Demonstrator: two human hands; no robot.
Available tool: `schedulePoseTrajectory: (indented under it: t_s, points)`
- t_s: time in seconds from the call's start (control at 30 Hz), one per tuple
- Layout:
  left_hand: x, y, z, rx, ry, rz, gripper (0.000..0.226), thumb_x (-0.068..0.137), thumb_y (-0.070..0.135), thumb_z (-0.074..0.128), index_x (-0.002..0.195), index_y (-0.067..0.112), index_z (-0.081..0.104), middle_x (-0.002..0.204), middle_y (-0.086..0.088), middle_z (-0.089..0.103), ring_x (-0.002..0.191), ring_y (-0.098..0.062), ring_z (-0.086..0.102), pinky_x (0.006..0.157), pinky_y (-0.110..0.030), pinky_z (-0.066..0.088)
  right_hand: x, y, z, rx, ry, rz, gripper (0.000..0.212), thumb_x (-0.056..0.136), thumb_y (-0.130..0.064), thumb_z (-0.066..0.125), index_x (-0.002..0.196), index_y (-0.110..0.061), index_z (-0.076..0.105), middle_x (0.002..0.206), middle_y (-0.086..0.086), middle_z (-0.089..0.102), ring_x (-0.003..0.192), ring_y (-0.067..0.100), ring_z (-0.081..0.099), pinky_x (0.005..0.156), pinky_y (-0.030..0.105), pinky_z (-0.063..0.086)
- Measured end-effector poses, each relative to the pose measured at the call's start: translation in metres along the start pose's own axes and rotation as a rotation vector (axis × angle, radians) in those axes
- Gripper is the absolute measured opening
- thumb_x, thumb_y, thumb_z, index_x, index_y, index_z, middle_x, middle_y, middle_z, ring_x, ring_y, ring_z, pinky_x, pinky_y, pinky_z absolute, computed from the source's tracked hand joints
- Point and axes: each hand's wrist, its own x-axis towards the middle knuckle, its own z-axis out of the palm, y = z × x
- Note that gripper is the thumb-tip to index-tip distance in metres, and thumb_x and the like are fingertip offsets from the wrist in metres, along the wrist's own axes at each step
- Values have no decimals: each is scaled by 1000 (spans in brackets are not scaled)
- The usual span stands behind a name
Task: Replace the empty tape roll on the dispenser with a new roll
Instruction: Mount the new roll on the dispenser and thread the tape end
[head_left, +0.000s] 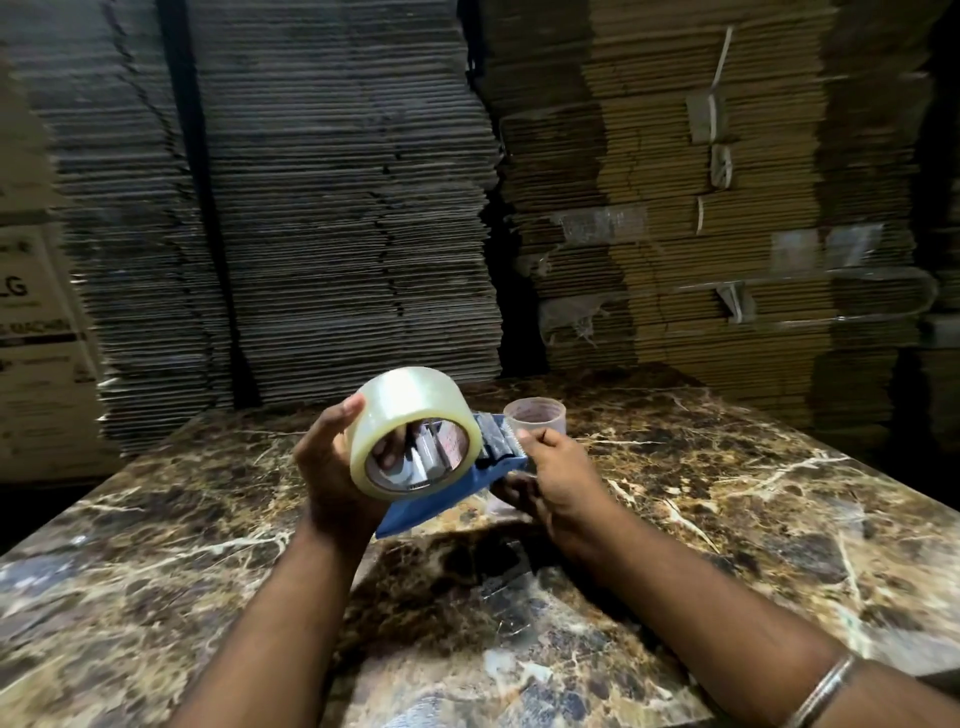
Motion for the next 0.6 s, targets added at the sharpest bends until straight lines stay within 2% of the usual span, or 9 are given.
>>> schedulePoseTrajectory:
  t_s: [0.03, 0.07, 0.13, 0.23, 0.3, 0.43, 0.6]
  points:
    - [0, 1, -1, -12, 28, 7, 19, 63, 31, 69, 62, 12, 69, 48, -3, 60, 47, -17, 58, 56, -20, 51, 0, -3, -3, -84, 36, -36, 18, 102, -17, 47, 106, -4, 59, 95, 16, 68, 66, 21, 67, 58, 31, 59]
    - [1, 1, -2, -31, 49, 15, 23, 74, 27, 59, 61, 12, 69, 48, -3, 60, 46, -17, 59, 56, -21, 52, -1, -5, -6, -170, 61, -78, 17, 101, -19, 49, 102, -6, 59, 96, 15, 68, 71, 21, 67, 60, 31, 59]
    - [2, 0, -4, -51, 46, 11, 40, 84, 27, 40, 62, 12, 71, 53, -4, 64, 51, -18, 62, 61, -24, 53, 1, -7, -13, -428, 148, -189, 14, 97, -22, 56, 93, -11, 63, 93, 9, 69, 78, 22, 66, 65, 36, 60]
    - [1, 2, -2, -48, 62, -5, 55, 91, 24, 30, 64, 13, 76, 63, -3, 71, 61, -19, 69, 63, -23, 55, 3, -7, -20, -753, 246, -282, 14, 85, -26, 69, 73, -18, 69, 84, 6, 73, 83, 25, 68, 79, 47, 58]
    - [0, 3, 0, -50, 69, -27, 55, 93, 24, 30, 67, 11, 77, 66, -6, 73, 63, -21, 71, 62, -23, 56, 6, -6, -23, -874, 224, -242, 18, 76, -29, 74, 64, -15, 70, 77, 5, 74, 81, 26, 69, 81, 49, 57]
    - [0, 1, -1, -78, 93, -71, 57, 94, 22, 29, 63, 11, 76, 64, -6, 73, 61, -22, 71, 59, -25, 57, 13, -3, -29, -1078, 147, -125, 21, 69, -36, 76, 66, -15, 73, 71, -2, 74, 83, 23, 69, 87, 54, 52]
    - [0, -3, -4, -51, 101, -114, 47, 90, 23, 35, 74, 10, 77, 73, -11, 74, 68, -27, 71, 66, -30, 59, 10, -3, -29, -1298, 192, -125, 16, 75, -36, 74, 64, -25, 69, 76, -10, 73, 91, 17, 67, 95, 43, 47]
